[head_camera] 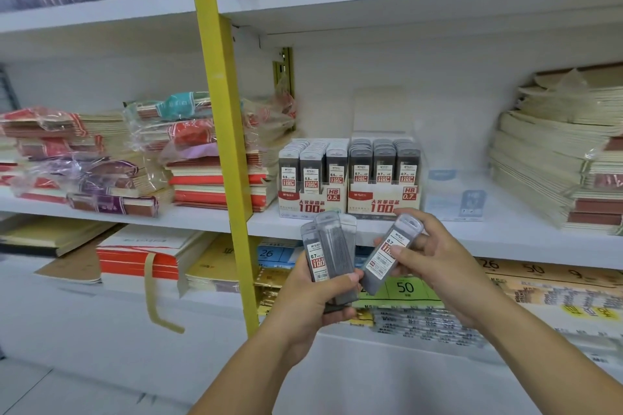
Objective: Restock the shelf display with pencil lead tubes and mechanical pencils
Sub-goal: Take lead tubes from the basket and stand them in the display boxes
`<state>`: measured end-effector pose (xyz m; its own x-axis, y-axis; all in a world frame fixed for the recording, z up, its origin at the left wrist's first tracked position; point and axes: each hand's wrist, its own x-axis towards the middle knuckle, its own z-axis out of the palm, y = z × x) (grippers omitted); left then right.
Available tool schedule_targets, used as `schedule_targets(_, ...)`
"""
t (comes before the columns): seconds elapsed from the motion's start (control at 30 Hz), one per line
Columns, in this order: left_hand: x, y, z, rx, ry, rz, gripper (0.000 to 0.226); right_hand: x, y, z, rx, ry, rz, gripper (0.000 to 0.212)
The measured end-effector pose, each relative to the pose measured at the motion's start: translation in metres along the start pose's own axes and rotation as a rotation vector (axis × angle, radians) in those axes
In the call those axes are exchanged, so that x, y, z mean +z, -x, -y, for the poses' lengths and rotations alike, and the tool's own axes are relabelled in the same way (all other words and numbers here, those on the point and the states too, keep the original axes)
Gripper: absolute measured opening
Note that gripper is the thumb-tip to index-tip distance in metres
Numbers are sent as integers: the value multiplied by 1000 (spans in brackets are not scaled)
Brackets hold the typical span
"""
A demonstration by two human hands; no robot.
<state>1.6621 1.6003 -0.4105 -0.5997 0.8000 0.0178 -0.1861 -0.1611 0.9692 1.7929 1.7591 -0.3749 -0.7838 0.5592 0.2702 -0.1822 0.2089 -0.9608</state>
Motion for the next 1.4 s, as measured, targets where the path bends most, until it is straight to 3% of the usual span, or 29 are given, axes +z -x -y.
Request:
schedule_targets(0.17, 0, -3, -7, 33, -8, -37, 51, 5, -1, 12, -106, 22, -100, 41)
schedule_targets(0.27, -5, -9, -16, 86, 0, -52, 48, 0, -14, 48, -293, 77, -224, 36)
schedule_targets(0.43, -11, -23, -28, 156, 15, -68, 49, -4, -58, 102, -572, 548, -279, 24)
schedule_targets(0.57, -14, -34, -29, 187, 10, -86, 50, 6, -89, 102, -453, 929, -156, 29)
schedule_targets(0.7, -18, -41, -25, 192, 15, -95, 50, 11, -103, 83, -381, 939, -73, 31)
schedule_targets(0.83, -21, -43, -23, 194, 4, -93, 54, 11, -112, 72, -501, 1168, -221, 24)
schedule_targets(0.93, -23, -42, -23, 198, -25, -98, 54, 15, -112, 67, -489, 1313, -324, 36)
schedule_targets(1.03, -24, -39, -22, 190, -48, -94, 55, 18, -92, 55, -544, 1202, -320, 42)
schedule_targets(1.1, -23, -36, -22, 178, -64, -84, 55, 23, -71, 43, -577, 958, -298, 36)
schedule_targets(1.23, -15, -29, -23, 194, -136, -26, 51, 40, -45, 31, -318, 471, -87, 34)
schedule_targets(1.33, -6, -24, -21, 228, -204, -21, 51, 49, -37, 28, -236, 415, -16, 46)
schedule_targets(1.4, 0, -21, -19, 243, -228, -18, 50, 49, -33, 26, -252, 438, -34, 44)
